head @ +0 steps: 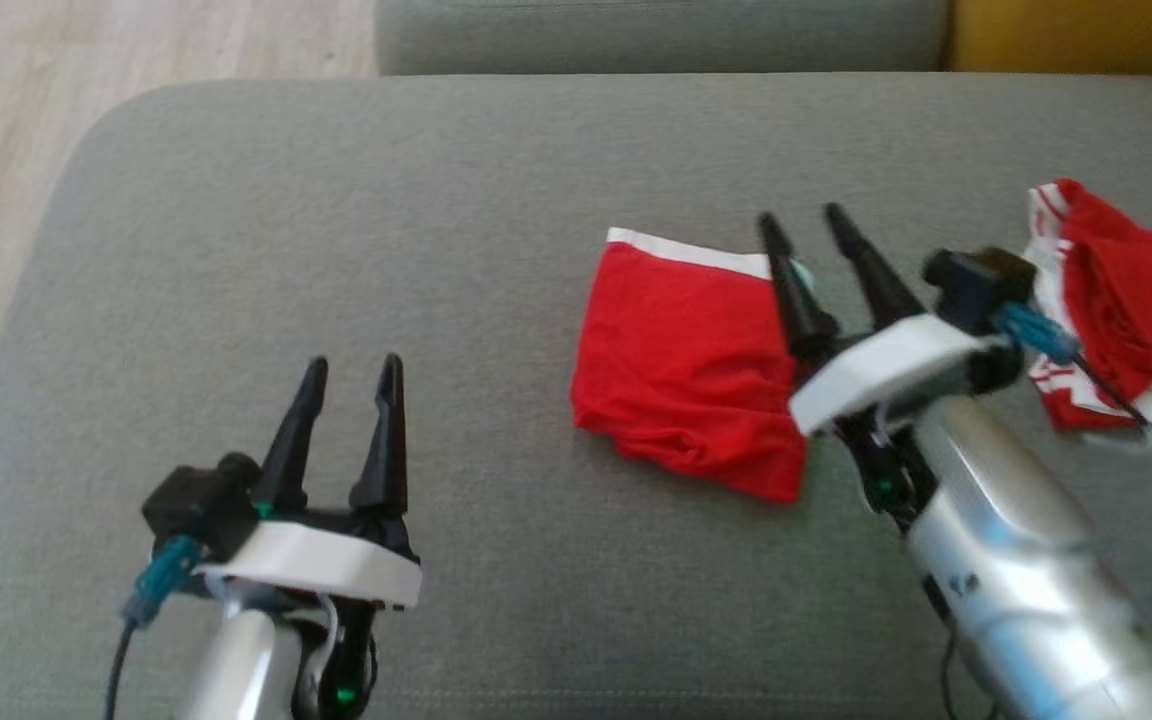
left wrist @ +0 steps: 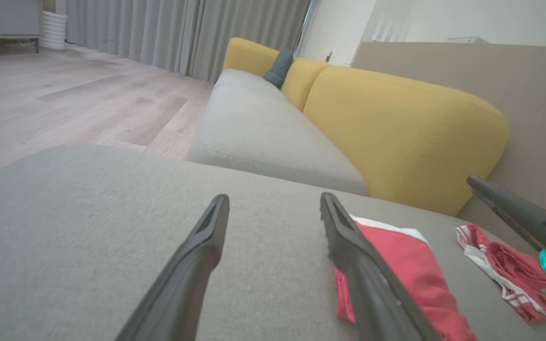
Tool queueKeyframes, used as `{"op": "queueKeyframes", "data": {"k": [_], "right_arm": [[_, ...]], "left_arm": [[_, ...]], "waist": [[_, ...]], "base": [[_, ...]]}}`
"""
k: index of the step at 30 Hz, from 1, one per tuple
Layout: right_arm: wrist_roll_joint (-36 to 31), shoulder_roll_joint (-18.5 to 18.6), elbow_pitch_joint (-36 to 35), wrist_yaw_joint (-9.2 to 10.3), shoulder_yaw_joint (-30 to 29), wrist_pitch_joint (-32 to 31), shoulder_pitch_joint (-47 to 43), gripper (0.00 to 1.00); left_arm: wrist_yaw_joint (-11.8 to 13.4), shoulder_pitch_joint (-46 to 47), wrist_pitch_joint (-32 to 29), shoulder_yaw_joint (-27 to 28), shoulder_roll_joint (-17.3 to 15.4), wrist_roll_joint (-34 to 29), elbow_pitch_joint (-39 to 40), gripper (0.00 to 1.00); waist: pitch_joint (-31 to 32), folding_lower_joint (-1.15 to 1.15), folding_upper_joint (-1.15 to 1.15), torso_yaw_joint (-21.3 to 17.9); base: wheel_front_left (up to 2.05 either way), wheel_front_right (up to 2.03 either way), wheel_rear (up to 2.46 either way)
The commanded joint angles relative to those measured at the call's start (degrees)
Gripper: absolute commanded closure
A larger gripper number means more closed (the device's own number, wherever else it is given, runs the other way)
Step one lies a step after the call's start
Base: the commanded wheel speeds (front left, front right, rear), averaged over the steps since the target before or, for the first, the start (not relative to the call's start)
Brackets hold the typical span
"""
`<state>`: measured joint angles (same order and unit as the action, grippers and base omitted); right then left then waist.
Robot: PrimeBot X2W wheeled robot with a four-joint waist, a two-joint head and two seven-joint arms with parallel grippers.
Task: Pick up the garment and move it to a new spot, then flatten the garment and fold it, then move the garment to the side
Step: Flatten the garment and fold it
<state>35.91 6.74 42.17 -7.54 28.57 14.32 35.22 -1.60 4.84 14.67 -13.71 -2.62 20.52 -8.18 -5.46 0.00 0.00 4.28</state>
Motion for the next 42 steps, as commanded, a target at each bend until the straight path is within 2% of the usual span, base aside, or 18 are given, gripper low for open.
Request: {"op": "queueKeyframes", "data": {"k": [1, 8, 13, 20, 27, 33, 34, 35, 42], "right_arm": [[-3.2, -0.5, -3.4, 0.05, -1.8, 0.7, -2.9, 0.00], [-20.4, -2.4, -17.5, 0.05, -17.1, 0.7, -15.3, 0.00], [-26.6, -3.6, -24.9, 0.05, -22.1, 0.7, -22.5, 0.00], [-26.5, -3.8, -30.5, 0.05, -22.2, 0.7, -28.5, 0.00], [-25.6, -3.9, -31.5, 0.05, -21.9, 0.7, -29.6, 0.00], [-25.9, -3.9, -31.5, 0.05, -22.0, 0.7, -28.3, 0.00], [-25.9, -3.9, -31.6, 0.05, -21.8, 0.7, -27.8, 0.17], [-25.9, -3.9, -31.5, 0.05, -21.4, 0.7, -27.3, 1.00], [-26.6, -3.9, -26.3, 0.05, -17.0, 0.7, -20.9, 1.00]], "left_arm": [[-0.2, 2.8, 0.3, 2.6, -0.3, 0.2, 2.6, 0.00], [-0.3, 3.0, 0.3, 3.4, -0.3, 0.2, 4.8, 0.00], [-0.4, 2.2, 0.3, 2.9, -0.3, 0.4, 5.5, 0.00], [-0.4, 0.5, 0.3, 2.5, -0.3, 0.7, 5.4, 0.00], [-0.6, -0.1, 0.3, 2.3, -0.3, 0.6, 5.2, 0.00], [-0.9, 0.5, 0.3, 1.4, -0.3, 0.5, 4.8, 0.00], [-0.9, 0.6, 0.3, 1.2, -0.3, 0.5, 4.7, 0.00], [-1.0, 0.7, 0.3, 1.0, -0.3, 0.5, 4.6, 0.00], [-1.1, 2.2, 0.3, -0.1, -0.3, 0.9, 3.8, 0.00]], "waist": [[0.4, 0.00, 0.00, -1.1], [0.9, 0.00, 0.00, -3.2], [1.1, 0.00, 0.00, -4.2], [1.2, 0.00, 0.00, -5.0], [1.4, 0.00, 0.00, -5.0], [0.6, 0.00, 0.00, -3.4], [0.3, 0.00, 0.00, -2.9], [0.0, 0.00, 0.00, -2.4], [-3.5, 0.00, 0.00, 2.1]], "base": [[0.00, 0.00, 0.00], [0.00, 0.00, 0.00], [0.00, 0.00, 0.00], [0.00, 0.00, 0.00], [0.00, 0.00, 0.00], [0.00, 0.00, 0.00], [0.00, 0.00, 0.00], [0.00, 0.00, 0.00], [0.00, 0.00, 0.00]]}}
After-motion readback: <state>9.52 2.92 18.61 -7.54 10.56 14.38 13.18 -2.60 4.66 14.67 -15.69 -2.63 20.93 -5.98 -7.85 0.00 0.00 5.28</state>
